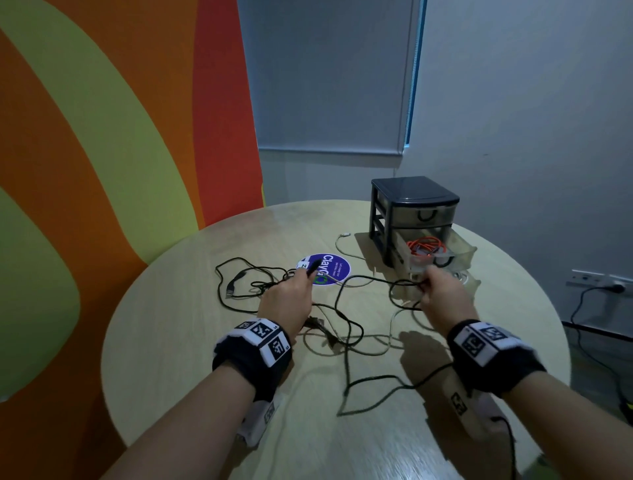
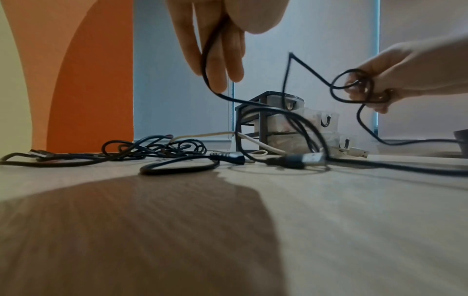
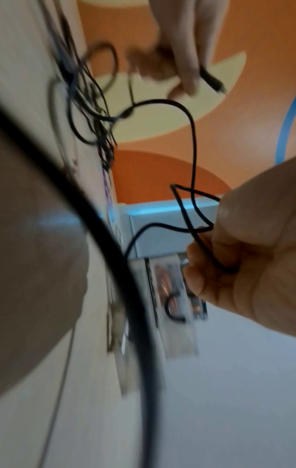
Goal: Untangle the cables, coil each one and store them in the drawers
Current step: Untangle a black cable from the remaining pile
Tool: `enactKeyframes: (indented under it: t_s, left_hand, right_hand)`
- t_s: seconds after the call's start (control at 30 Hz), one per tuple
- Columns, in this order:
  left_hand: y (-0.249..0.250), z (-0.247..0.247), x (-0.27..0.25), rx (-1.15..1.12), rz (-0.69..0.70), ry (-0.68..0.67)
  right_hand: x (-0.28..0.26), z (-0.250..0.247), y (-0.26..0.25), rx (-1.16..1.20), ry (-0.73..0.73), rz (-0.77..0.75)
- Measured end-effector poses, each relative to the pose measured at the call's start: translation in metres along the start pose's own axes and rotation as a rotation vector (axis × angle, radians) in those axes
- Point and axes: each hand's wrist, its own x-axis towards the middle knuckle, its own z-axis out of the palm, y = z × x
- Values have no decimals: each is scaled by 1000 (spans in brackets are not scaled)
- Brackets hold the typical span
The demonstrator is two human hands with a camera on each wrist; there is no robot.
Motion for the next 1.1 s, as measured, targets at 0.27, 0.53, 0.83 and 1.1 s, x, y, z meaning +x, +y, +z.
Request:
enactKeyframes:
  t_s: [0.27, 0.53, 0.83, 1.1]
  left_hand:
    - [3, -8, 2, 120, -162, -246]
    - [-49, -36, 23, 105, -370, -238]
    - [-15, -33, 16, 3, -211, -519]
    - [-5, -13, 6, 126, -274, -705]
  right_hand:
    - [9, -39, 10, 186, 177, 161]
    - [41, -49, 43, 415, 348, 314]
    - [20, -23, -29, 465, 81, 177]
    - [1, -14, -65, 4, -340, -58]
